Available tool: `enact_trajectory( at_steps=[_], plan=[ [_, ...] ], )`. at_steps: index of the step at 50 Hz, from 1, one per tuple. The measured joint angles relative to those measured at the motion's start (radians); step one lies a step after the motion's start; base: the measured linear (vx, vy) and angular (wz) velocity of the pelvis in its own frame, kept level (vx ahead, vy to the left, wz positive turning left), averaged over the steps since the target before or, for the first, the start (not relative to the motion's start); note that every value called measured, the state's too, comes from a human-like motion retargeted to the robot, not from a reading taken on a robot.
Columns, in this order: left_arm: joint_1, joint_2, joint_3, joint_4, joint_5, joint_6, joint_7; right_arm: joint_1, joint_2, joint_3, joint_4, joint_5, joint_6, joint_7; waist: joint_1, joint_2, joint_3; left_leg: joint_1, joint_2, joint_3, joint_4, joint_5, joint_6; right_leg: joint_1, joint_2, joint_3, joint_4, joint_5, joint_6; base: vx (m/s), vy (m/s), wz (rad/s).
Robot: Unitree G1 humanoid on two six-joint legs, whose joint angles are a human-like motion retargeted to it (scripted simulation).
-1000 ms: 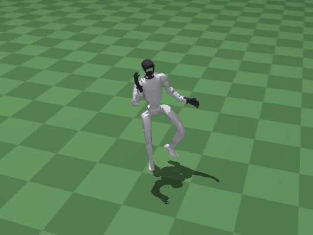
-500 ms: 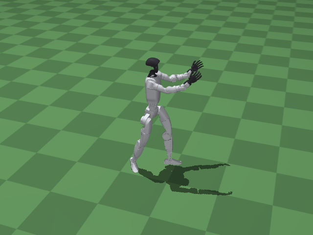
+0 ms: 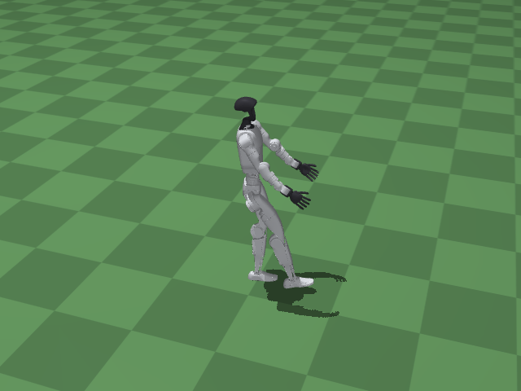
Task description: Kungfu
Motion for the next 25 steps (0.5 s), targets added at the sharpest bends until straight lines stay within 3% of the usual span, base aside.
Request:
enact_trajectory(
  at_steps=[2,3,4,5,7,9,12,16,22,25],
  plan=[
    [0.064,-0.078,-0.087,0.041,-0.153,0.014,-0.115,0.108,-0.008,-0.069,0.240,-0.139,0.163,0.008,-0.096,0.039,0.078,0.061,0.005,-0.057,-0.003,0.000,0.003,-0.069,0.012,0.009,-0.089,0.074,0.026,0.07,0.10,1.20],
    [0.090,-0.133,-0.124,0.045,-0.237,0.000,-0.138,0.169,-0.029,-0.106,0.331,-0.217,0.287,0.015,-0.141,0.064,0.119,0.086,0.015,-0.090,-0.003,-0.001,0.000,-0.104,0.013,0.013,-0.122,0.045,0.069,0.11,0.14,1.08],
    [0.111,-0.188,-0.152,0.051,-0.303,-0.010,-0.154,0.258,-0.051,-0.114,0.361,-0.285,0.425,0.053,-0.170,0.084,0.154,0.102,0.025,-0.108,-0.001,-0.001,-0.004,-0.139,0.017,0.011,-0.143,0.017,0.075,0.23,0.10,0.78],
    [0.129,-0.242,-0.174,0.058,-0.362,-0.019,-0.166,0.361,-0.074,-0.107,0.361,-0.347,0.570,0.108,-0.190,0.102,0.186,0.114,0.037,-0.117,0.003,-0.001,-0.008,-0.173,0.022,0.006,-0.159,-0.010,0.064,0.29,0.04,0.28],
    [0.153,-0.299,-0.273,0.048,-0.443,-0.008,-0.183,0.588,-0.109,-0.056,0.361,-0.389,0.704,0.167,-0.207,0.126,0.223,0.128,0.059,-0.118,0.002,0.002,-0.034,-0.232,0.058,-0.013,-0.142,-0.013,-0.065,0.29,-0.03,0.02],
    [0.178,-0.299,-0.361,-0.016,-0.420,0.047,-0.184,0.812,-0.124,-0.069,0.361,-0.402,0.682,0.167,-0.238,0.127,0.246,0.150,0.063,-0.122,-0.002,0.004,-0.056,-0.263,0.052,-0.069,-0.091,-0.025,-0.073,0.35,-0.17,0.28],
    [0.191,-0.261,-0.487,-0.113,-0.270,0.055,-0.202,1.081,-0.112,-0.141,0.361,-0.397,0.543,0.177,-0.305,0.122,0.264,0.168,0.079,-0.150,0.008,0.008,-0.096,-0.251,0.053,-0.077,-0.039,0.023,-0.043,0.21,-0.25,0.76],
    [0.190,-0.209,-0.501,-0.169,-0.104,0.062,-0.204,1.314,-0.063,-0.275,0.361,-0.376,0.547,0.180,-0.342,0.097,0.216,0.148,0.090,-0.166,0.029,-0.002,-0.157,-0.217,0.103,0.073,-0.032,0.087,-0.012,0.24,-0.32,0.29],
    [0.204,-0.206,-0.455,-0.178,-0.159,0.011,-0.180,1.349,-0.003,-0.381,0.361,-0.146,0.572,0.179,-0.303,0.063,0.120,0.109,0.073,-0.153,0.022,-0.027,-0.207,-0.162,0.095,-0.007,-0.008,0.035,0.073,0.24,-0.21,-0.37],
    [0.219,-0.206,-0.449,-0.177,-0.151,-0.004,-0.191,1.251,0.039,-0.407,0.361,-0.057,0.470,0.236,-0.303,0.063,0.086,0.087,0.079,-0.169,0.027,-0.033,-0.231,-0.147,0.089,-0.018,0.014,0.034,0.076,0.27,-0.19,0.04]
  ],
)
